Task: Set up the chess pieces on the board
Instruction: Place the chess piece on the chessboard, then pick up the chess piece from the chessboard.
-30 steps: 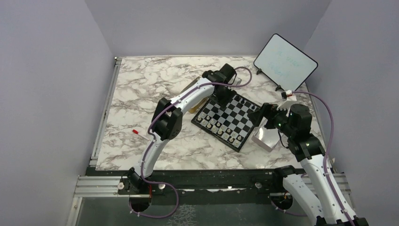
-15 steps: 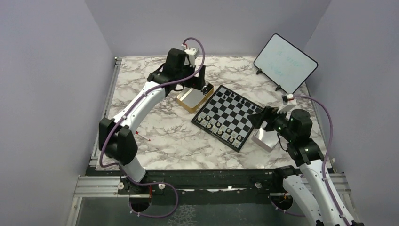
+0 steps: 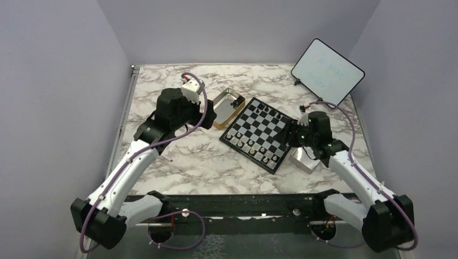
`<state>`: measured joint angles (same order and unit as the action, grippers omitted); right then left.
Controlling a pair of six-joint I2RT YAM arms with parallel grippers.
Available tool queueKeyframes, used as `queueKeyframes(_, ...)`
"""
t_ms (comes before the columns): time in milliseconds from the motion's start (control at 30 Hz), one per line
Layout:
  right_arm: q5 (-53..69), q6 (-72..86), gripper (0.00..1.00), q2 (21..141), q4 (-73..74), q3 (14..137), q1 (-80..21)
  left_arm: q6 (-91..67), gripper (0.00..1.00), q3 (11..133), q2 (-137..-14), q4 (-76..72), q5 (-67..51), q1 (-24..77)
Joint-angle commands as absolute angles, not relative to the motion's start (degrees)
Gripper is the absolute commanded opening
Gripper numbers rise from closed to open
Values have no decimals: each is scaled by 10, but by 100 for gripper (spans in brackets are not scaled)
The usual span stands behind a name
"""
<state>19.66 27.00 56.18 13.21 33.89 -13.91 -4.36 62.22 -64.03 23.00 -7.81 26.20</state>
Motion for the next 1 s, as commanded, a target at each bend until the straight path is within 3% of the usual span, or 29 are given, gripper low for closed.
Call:
queueKeyframes(0, 128, 265, 54, 636, 89, 402, -200, -29, 99, 544, -558, 179, -52, 259)
queueKeyframes(367, -25, 210, 45, 830, 95, 546, -311, -26, 99, 466, -482, 168, -22, 260)
queueKeyframes(667, -42, 186, 39, 929, 97, 615, -328, -24, 99, 460, -441, 158, -10, 261)
queueKeyframes(967, -44, 192, 40, 1005, 108, 673, -342, -22, 99, 460, -434, 164, -4, 262)
